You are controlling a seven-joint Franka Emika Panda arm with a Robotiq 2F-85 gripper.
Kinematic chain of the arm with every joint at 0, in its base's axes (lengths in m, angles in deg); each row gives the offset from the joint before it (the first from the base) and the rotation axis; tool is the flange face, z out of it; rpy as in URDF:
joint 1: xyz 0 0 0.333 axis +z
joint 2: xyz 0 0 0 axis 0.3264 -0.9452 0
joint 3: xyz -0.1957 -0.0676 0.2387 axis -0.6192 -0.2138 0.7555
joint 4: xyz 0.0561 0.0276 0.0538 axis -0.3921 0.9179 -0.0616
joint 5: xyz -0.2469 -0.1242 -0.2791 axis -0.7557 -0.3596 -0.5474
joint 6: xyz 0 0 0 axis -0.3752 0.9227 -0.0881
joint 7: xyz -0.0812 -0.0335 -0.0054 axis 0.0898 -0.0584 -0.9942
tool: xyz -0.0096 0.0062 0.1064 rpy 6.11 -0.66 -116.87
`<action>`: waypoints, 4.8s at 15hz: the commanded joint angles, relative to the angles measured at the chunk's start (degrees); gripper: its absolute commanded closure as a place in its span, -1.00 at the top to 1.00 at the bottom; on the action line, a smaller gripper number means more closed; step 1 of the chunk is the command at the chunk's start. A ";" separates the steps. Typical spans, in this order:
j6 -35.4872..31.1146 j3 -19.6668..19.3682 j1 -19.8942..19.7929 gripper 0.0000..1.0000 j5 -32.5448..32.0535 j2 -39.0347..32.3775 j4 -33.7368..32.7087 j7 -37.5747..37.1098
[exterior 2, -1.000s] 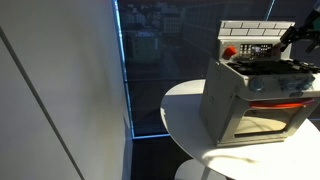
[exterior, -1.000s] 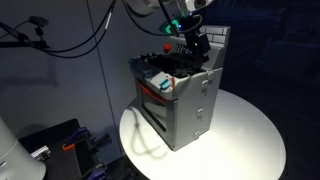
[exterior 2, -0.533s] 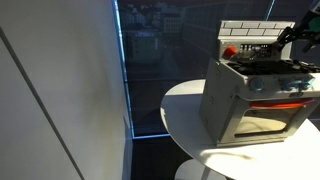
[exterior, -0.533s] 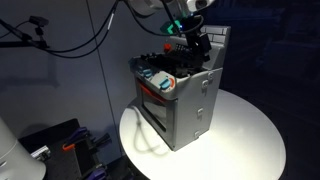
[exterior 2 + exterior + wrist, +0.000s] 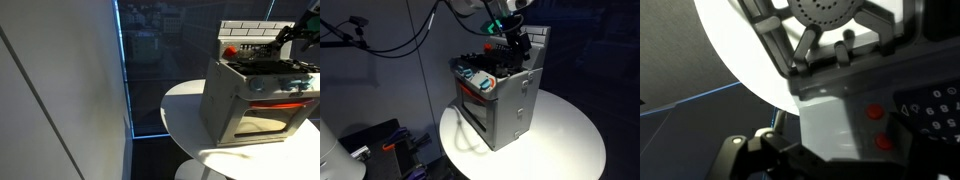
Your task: Press the top right button on the stove
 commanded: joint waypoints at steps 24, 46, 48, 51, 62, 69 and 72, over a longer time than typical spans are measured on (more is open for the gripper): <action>-0.86 -1.90 1.93 1.00 -7.85 0.49 -0.03 -7.34; 12.25 2.10 0.89 1.00 6.27 12.78 9.31 12.93; 15.64 2.27 0.83 1.00 7.47 13.91 9.16 15.15; 21.11 2.40 0.86 1.00 8.86 15.48 8.77 18.35; 37.93 3.29 1.41 1.00 14.70 22.56 8.84 25.94; 42.85 3.92 1.33 1.00 15.75 25.64 8.55 26.18; 42.10 4.18 1.11 1.00 15.07 24.67 8.25 25.13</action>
